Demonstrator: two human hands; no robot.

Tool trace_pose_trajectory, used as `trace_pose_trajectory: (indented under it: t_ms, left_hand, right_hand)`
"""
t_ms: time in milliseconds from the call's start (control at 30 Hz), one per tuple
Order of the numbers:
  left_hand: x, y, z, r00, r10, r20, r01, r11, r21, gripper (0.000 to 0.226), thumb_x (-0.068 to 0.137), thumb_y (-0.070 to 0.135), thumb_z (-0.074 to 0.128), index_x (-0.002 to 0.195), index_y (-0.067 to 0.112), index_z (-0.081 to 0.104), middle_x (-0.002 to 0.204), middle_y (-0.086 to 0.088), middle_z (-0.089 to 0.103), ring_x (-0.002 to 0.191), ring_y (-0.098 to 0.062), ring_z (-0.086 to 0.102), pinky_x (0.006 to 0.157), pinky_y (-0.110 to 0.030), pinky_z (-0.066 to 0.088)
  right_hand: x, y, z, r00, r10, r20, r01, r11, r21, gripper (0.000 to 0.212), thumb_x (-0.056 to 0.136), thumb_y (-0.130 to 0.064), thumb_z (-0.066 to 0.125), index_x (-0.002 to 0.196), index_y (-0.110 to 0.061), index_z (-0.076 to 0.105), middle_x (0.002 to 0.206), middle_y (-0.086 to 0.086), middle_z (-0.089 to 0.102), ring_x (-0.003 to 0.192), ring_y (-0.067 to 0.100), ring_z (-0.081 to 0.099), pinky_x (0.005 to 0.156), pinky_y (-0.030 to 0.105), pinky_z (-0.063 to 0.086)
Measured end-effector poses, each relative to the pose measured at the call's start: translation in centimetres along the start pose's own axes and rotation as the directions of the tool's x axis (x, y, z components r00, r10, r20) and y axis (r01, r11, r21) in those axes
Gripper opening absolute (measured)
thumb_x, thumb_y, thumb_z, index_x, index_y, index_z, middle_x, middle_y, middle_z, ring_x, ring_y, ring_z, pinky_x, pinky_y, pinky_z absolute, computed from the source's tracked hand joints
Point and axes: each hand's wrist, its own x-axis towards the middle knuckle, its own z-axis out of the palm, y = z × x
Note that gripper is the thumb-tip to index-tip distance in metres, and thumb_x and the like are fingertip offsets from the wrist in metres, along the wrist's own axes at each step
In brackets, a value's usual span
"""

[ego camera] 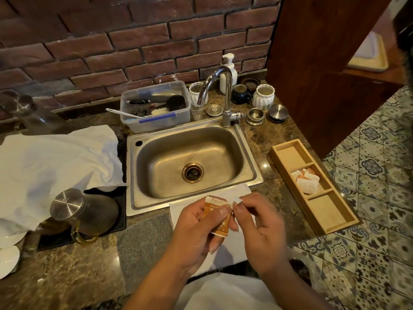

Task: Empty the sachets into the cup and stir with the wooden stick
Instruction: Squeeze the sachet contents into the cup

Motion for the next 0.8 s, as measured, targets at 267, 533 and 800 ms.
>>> trace_pose_trajectory:
  t_ms: [267,533,800]
  left_hand:
    - [0.0,0.3,-0.4,0.992,0.025,-0.126,-0.019,0.999,0.044,0.016,0.089,0.021,0.064,0.077,0.012,0.07,0.071,-0.016,0.068,0.033,-0.009,0.032,0.036,-0.015,0.031]
    - [0.1,-0.2,-0.4,0.985,0.015,-0.173,0.033,0.961,0.275,0.028,0.098,0.031,0.056,0.081,0.012,0.067,0.072,-0.018,0.07,0.041,-0.014,0.036,0.043,-0.021,0.034]
    - [-0.3,-0.7,-1.8,0.996,0.037,-0.075,0.0,0.895,0.446,0.022,0.099,0.025,0.057,0.089,0.01,0.07,0.076,-0.018,0.071,0.051,-0.018,0.05,0.047,-0.027,0.04]
  right_hand:
    - [1.9,-0.5,-2.4,0.879,0.474,-0.057,-0.42,0.824,0.381,0.027,0.092,-0.033,0.057,0.08,-0.01,0.064,0.067,0.007,0.056,0.052,0.016,0.043,0.049,0.032,0.036]
    - [1.4,0.6,-3.7,0.895,0.442,0.066,-0.444,0.863,0.241,0.028,0.079,-0.042,0.065,0.079,-0.014,0.071,0.066,0.005,0.064,0.056,0.017,0.052,0.053,0.029,0.046]
    - [-1.6,0.7,-2.7,0.887,0.456,-0.08,-0.437,0.882,0.177,0.005,0.086,-0.017,0.075,0.088,-0.013,0.074,0.07,0.004,0.069,0.056,0.013,0.054,0.052,0.025,0.048]
